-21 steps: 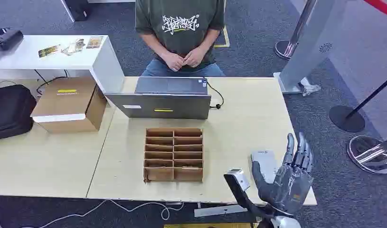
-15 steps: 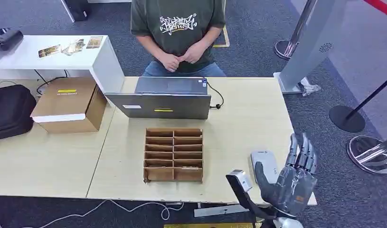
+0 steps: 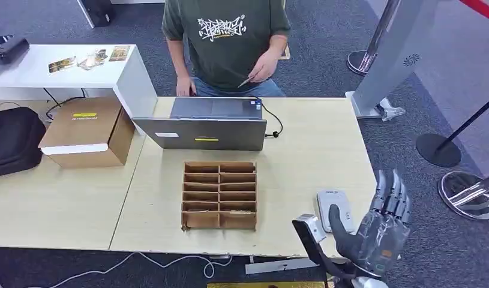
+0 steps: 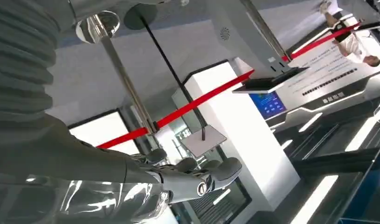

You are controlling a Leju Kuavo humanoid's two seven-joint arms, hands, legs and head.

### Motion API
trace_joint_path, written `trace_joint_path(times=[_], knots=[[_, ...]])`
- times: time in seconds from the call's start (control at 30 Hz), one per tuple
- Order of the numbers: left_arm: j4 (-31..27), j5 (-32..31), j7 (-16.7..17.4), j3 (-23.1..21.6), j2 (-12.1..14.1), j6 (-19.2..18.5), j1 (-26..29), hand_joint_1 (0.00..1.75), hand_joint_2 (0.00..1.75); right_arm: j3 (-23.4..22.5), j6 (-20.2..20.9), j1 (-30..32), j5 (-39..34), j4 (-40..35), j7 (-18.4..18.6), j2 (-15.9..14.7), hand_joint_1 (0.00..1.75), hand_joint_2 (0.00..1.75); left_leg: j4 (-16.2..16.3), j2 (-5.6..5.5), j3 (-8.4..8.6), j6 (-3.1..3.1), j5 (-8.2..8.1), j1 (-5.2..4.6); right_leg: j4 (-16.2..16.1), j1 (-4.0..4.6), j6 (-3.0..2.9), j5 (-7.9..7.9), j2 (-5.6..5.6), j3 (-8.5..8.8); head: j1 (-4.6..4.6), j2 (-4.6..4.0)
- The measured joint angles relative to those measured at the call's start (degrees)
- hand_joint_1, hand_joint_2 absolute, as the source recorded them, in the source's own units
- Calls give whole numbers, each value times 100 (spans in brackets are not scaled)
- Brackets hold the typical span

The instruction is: Pass the card to the sensor for recognition and then transmit it.

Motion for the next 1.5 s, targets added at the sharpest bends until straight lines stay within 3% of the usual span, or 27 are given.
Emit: trace_joint_path(times=[0.17,0.33,0.6,0.73,0.93,1.13,1.33,1.5], knots=[[0,-68,-4,0,-7,11,0,0,0,-109,0,-37,37,-11,-103,2,0,175,0,0,-1,0,0,0,0,0,0,0,0,0,-2,0],[0,-177,-17,-31,-4,22,-3,0,0,-413,22,-424,50,193,-439,-7,0,175,0,3,1,0,0,0,0,0,-1,2,4,2,-2,0],[0,-413,-17,-164,4,-28,-47,0,0,-444,238,-1931,46,1247,-238,-216,0,175,0,-5,0,3,17,0,2,0,-7,14,-2,6,2,0],[0,-568,66,-295,24,-98,-121,0,0,-367,372,-3037,20,2156,-249,-391,0,175,1,7,-3,-5,26,1,8,-1,-12,28,11,-5,4,0],[0,-575,173,-380,33,-118,-200,0,0,-44,527,-4739,46,3810,-181,-474,0,175,3,7,-11,-17,38,1,16,-1,-19,40,13,-22,-2,-2],[0,-570,205,-387,52,-142,-203,0,0,433,529,-5967,50,5290,-116,-492,0,175,2,7,-17,-19,40,2,21,-1,-19,40,14,-30,-2,-2],[0,-535,205,-391,87,-151,-203,0,0,1058,498,-6811,50,6409,-162,-514,0,175,2,6,-21,-19,40,2,21,0,-19,40,13,-35,-2,-2],[0,-503,221,-391,116,-149,-204,0,0,1283,396,-7089,35,6834,-380,-514,0,175,2,5,-22,-19,40,1,21,0,-19,40,12,-35,-2,-2]])
